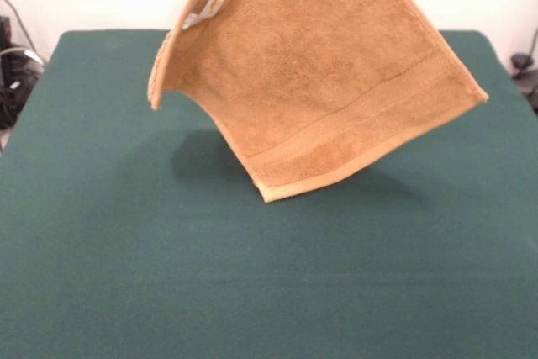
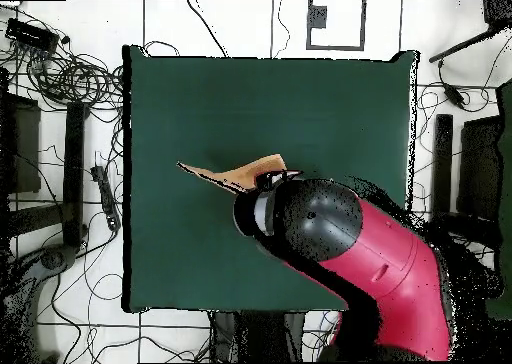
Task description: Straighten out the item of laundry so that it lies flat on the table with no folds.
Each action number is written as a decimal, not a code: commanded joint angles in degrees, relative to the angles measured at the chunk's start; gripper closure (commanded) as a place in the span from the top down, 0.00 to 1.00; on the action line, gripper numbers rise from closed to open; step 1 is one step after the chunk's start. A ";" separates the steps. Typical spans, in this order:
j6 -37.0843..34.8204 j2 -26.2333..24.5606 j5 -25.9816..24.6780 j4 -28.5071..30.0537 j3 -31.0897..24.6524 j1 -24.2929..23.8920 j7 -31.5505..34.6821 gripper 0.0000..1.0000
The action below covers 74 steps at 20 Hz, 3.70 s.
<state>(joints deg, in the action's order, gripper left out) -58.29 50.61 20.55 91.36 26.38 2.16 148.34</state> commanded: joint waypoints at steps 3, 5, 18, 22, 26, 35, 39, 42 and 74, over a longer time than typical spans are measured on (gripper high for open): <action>2.27 3.78 -4.16 1.48 -9.12 -5.25 -13.32 0.00; 1.51 4.39 -5.09 1.33 -9.99 -6.18 -13.37 0.00; -2.59 7.03 -9.69 -0.80 -14.57 -11.11 -13.22 0.00; -4.23 7.61 -10.16 -1.63 -16.67 -13.94 -15.19 0.00; -9.23 6.40 -11.18 -6.86 -19.01 -17.19 -15.87 0.00; -22.77 0.21 -16.39 -25.77 -25.22 -22.20 -14.78 0.00; -26.82 -2.10 -17.66 -31.33 -27.31 -23.31 -14.33 0.00; -28.96 -3.96 -18.62 -35.12 -28.59 -23.82 -13.74 0.00; -18.42 -1.59 -16.26 -25.08 -30.38 -23.00 -2.06 0.00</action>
<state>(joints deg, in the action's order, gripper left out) -91.30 39.48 -1.05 39.88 -3.21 -24.85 146.96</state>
